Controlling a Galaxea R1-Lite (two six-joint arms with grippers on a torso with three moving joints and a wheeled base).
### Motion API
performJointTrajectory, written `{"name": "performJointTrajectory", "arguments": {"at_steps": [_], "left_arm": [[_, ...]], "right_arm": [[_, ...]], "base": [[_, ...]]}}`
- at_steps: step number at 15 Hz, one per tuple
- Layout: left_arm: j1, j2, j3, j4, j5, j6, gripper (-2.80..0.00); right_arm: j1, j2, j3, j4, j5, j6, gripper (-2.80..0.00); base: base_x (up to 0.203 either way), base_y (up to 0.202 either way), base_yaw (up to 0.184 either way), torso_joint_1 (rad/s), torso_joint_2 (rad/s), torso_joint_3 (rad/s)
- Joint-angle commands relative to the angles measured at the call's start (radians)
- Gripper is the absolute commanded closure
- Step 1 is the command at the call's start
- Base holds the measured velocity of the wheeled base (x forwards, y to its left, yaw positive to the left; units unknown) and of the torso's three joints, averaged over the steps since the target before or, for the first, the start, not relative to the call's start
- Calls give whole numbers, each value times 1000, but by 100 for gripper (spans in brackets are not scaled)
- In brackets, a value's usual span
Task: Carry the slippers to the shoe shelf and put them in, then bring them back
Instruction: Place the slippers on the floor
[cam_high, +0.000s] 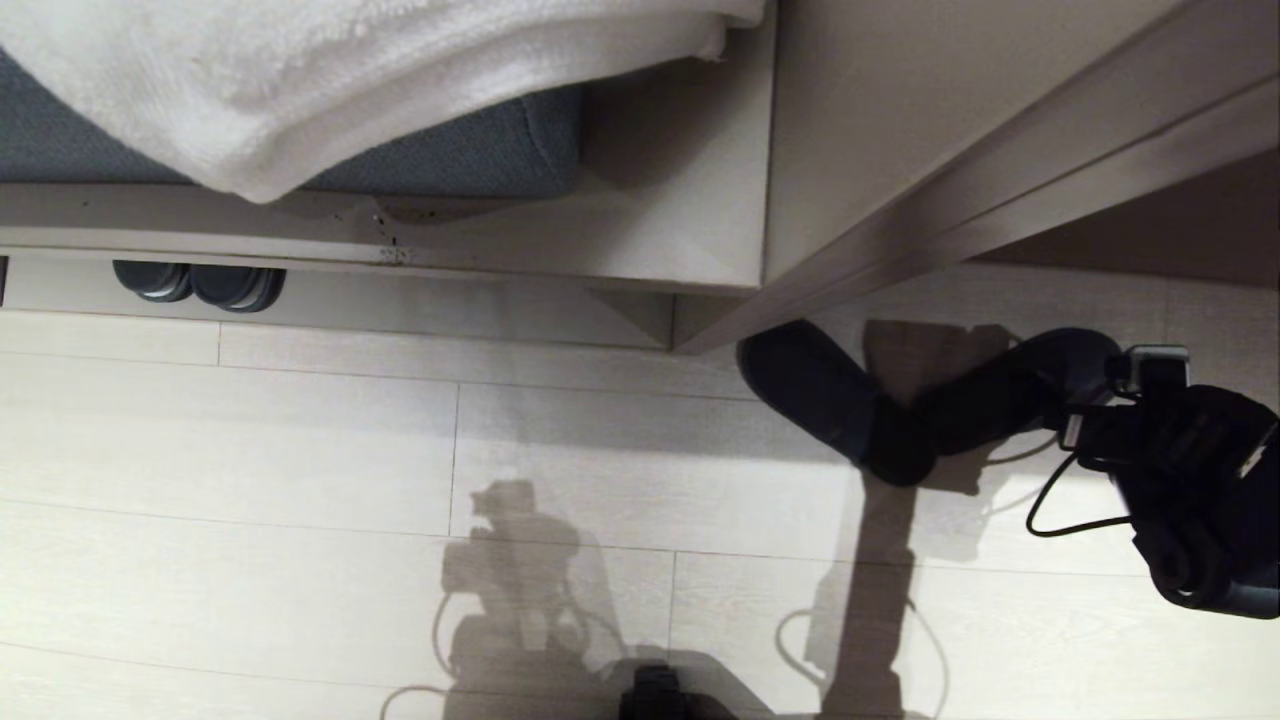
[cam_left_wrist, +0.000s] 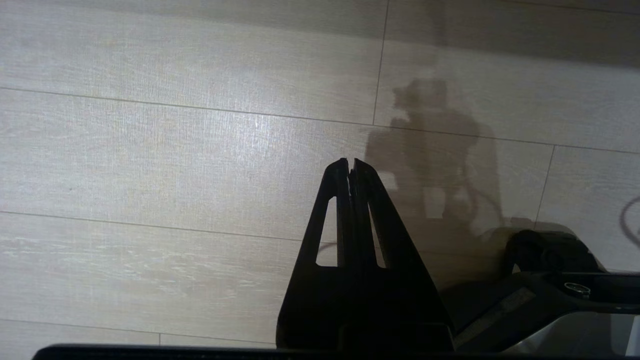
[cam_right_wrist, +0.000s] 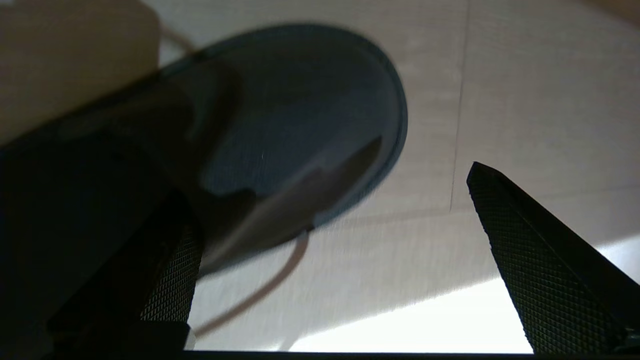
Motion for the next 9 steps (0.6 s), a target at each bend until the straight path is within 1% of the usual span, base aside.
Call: {"name": "performJointTrajectory", "arguments": {"at_steps": [1, 2, 6, 9], "left_arm": [[0, -1, 0, 0, 0, 0, 0], [0, 0, 0, 0, 1, 0, 0], [0, 0, 0, 1, 1, -3, 0], [0, -1, 0, 0, 1, -4, 0]], "right_arm": [[1, 44, -56, -7, 0, -6, -280], [28, 63, -75, -6, 1, -8, -280], [192, 153, -139, -4, -7, -3, -280], [295, 176, -135, -4, -14, 3, -280]], "base": [[0, 0, 0, 0, 0, 0], [0, 0, 0, 0, 0, 0], [0, 0, 0, 0, 0, 0], [0, 0, 0, 0, 0, 0]]}}
